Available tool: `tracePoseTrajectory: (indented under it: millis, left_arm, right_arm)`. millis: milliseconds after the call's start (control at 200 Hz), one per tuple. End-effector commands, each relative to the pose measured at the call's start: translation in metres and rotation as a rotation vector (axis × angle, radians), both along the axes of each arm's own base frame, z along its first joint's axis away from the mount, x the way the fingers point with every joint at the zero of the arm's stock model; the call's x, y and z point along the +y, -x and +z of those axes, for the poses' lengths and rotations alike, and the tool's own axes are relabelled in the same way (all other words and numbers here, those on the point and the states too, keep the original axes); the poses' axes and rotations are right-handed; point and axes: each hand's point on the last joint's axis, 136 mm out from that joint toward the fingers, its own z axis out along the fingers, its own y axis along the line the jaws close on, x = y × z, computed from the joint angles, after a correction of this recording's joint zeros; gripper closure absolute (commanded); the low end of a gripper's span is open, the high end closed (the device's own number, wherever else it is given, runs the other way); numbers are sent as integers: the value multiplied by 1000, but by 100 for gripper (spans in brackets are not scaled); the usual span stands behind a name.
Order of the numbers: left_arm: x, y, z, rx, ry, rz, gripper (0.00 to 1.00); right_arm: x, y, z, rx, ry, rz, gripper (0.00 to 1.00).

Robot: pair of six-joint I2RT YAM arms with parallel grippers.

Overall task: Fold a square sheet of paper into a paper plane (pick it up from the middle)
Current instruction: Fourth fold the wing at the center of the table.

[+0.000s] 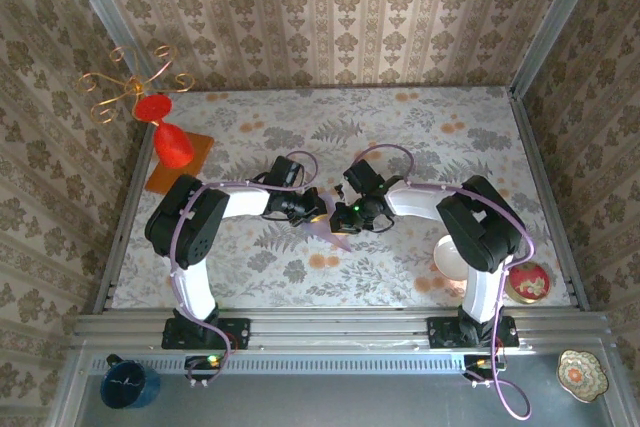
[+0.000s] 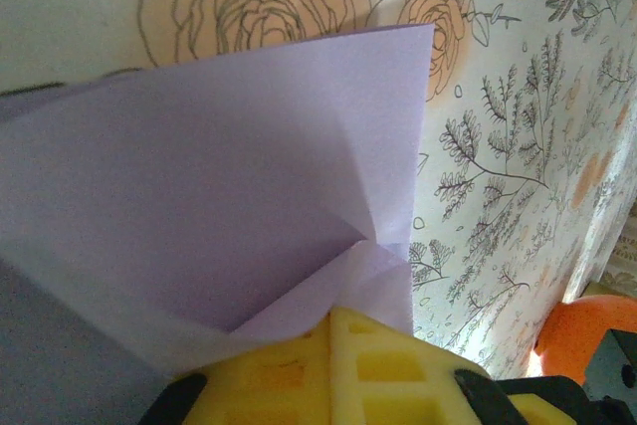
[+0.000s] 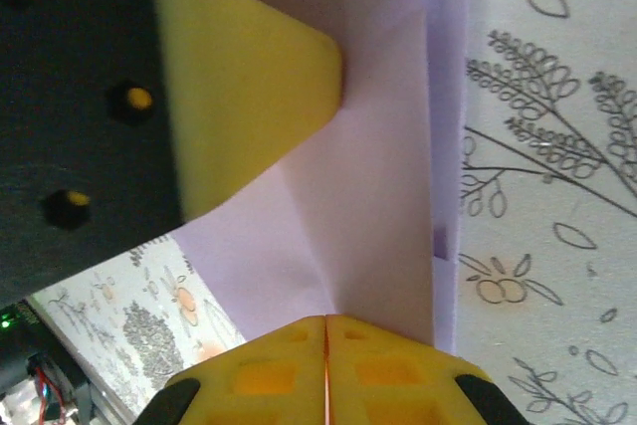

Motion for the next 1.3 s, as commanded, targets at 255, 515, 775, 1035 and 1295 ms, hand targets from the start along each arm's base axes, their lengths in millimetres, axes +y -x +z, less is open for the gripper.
tracePoseTrajectory:
  millis: [255,515,775,1035,1295]
  left_arm:
    - [39,27,-54,134,-222,67,92]
    - [41,29,-58,142,-225,72,92]
    - [39,28,-54,131,-207,69,92]
    - [36,27,-50,120,-189,61,92]
    - [33,27,-48,119,-175,58,93]
  right_arm:
    - [-21,40,-24,152,58,-17,91]
    - [-30,60,-17,189,36,-28,91]
    - [-32,57,-1,141,-37,-67,88]
    - [-45,43,13,63,-72,-129,78]
    - [-40,49,2,110,-82,-96,77]
